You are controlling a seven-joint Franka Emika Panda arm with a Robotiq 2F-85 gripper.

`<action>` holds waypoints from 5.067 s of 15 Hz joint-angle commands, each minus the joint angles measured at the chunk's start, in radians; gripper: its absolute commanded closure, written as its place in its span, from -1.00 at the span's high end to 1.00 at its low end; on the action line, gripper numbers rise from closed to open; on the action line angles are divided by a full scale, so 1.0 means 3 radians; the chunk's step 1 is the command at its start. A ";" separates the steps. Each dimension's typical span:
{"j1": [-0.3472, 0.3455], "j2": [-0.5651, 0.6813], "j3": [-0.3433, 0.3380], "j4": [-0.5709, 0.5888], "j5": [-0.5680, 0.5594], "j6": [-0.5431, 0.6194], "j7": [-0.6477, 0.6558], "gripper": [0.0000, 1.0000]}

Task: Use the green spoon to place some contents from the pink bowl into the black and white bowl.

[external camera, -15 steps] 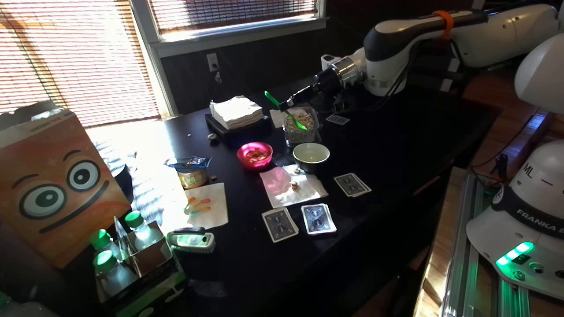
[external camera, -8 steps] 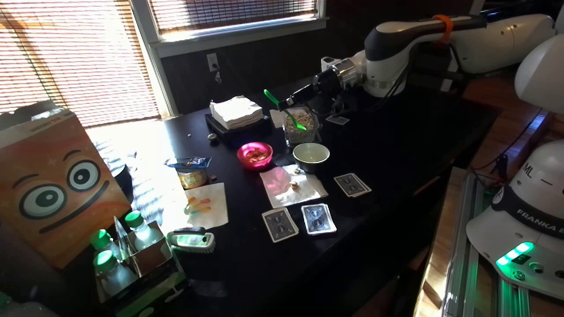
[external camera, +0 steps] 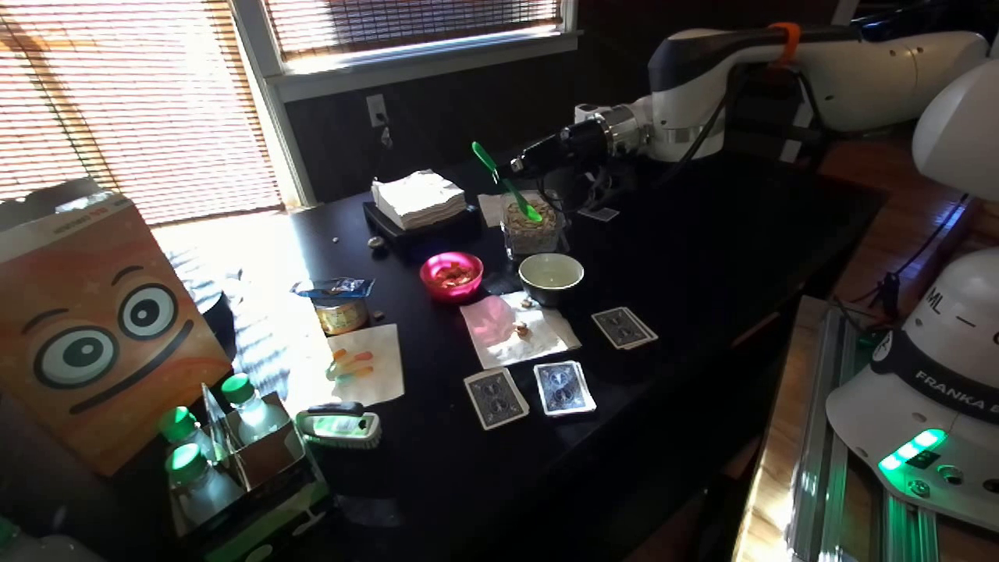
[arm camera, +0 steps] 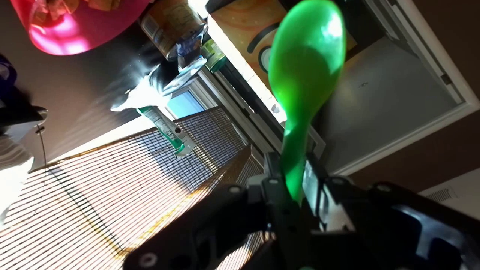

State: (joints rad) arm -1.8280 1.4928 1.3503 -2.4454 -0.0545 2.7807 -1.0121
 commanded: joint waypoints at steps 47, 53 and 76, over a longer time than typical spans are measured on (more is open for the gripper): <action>0.3824 -0.3503 -0.2557 0.0964 -0.0080 -0.0169 0.1077 -0.91; 0.4550 -0.3415 -0.3306 0.1099 0.0191 0.0016 0.1074 -0.90; 0.4941 -0.2735 -0.3714 0.1612 0.0198 0.0320 0.1277 -0.89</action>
State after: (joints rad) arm -0.3764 0.6501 0.2632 -1.9945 0.0116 2.8795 -0.6585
